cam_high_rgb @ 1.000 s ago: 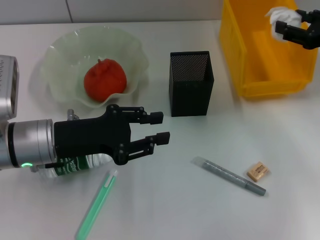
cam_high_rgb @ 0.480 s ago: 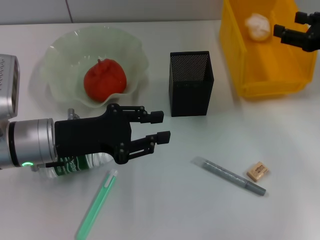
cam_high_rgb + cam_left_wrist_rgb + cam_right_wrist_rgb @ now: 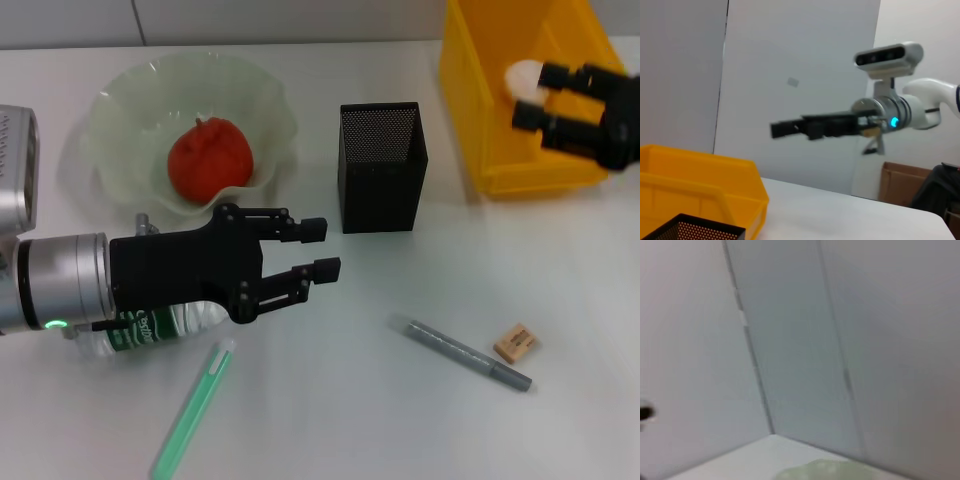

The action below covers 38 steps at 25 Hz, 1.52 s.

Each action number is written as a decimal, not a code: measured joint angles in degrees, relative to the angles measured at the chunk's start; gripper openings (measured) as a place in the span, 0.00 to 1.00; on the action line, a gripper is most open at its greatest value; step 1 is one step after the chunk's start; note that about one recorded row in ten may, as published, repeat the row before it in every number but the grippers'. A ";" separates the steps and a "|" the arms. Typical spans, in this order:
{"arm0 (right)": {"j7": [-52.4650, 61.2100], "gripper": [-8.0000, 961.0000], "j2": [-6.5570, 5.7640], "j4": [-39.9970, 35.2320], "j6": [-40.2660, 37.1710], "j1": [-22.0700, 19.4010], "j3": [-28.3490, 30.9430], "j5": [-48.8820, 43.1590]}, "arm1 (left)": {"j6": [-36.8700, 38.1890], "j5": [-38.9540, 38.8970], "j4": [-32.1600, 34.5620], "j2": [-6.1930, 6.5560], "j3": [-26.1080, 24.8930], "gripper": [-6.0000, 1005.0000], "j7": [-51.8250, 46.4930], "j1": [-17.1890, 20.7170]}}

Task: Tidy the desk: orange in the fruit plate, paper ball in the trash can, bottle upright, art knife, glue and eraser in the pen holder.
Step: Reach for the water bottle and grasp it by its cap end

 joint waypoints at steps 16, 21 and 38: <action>-4.38 0.77 -0.49 4.96 -11.67 -3.86 -0.23 -1.21 | -1.02 -0.04 -0.04 -0.12 0.51 0.43 -0.30 -3.22; -4.79 0.77 -0.40 7.43 -11.17 -3.82 -0.22 -2.18 | -1.05 -0.04 -0.09 -0.18 0.53 0.43 -0.40 -3.04; -4.66 0.77 -0.40 10.45 -10.39 -3.88 -0.07 -2.74 | 1.43 -3.31 2.82 0.17 0.08 0.43 -4.60 -2.66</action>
